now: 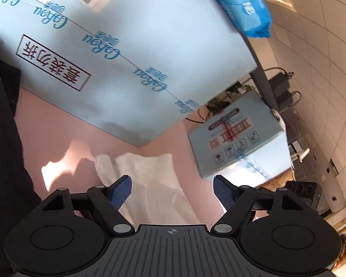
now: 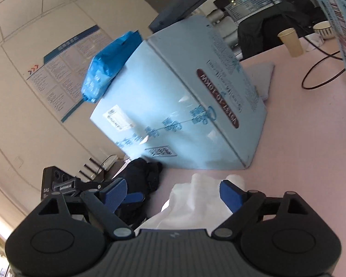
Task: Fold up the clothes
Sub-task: 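Open both grippers and release the folded shirt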
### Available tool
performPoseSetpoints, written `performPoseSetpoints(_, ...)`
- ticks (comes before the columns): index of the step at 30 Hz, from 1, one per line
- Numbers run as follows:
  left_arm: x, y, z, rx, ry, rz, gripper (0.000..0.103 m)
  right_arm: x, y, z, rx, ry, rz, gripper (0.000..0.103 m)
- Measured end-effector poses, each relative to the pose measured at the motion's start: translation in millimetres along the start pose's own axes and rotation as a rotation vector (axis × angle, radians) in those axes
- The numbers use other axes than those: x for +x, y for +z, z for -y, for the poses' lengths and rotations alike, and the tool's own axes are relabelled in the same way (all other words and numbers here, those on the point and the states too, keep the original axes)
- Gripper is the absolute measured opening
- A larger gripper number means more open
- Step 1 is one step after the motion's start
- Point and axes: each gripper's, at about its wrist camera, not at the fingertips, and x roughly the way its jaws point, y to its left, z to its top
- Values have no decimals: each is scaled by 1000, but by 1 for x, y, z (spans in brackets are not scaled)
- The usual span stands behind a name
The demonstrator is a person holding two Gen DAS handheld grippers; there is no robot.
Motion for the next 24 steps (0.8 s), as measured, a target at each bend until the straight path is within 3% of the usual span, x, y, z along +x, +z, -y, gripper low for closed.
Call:
performPoseSetpoints(3,14,-28,15,29,-63,-80,81,7,-22,2,82,19,-79,90)
performPoseSetpoints(7,37,-51,-1,15,-3,-164,81,38,-50,30,218,-10,-200,84)
performPoseSetpoints(10,42,-58,-25,-75,18,-159,80,51,-61,48,291,-15,-231,83)
performPoseSetpoints(13,27,-55,-22,-95,19,-122,80,42,-56,46,310,-7,-207,82)
performPoseSetpoints(16,-2,-57,4,16,46,-62,81,12,-49,23,194,-19,-133,86)
performPoseSetpoints(19,-24,-75,33,174,132,-37,83,-27,-56,-4,19,-59,-65,91)
performPoseSetpoints(24,-37,-125,56,321,211,-34,87,-59,-96,-9,-37,-45,-77,92)
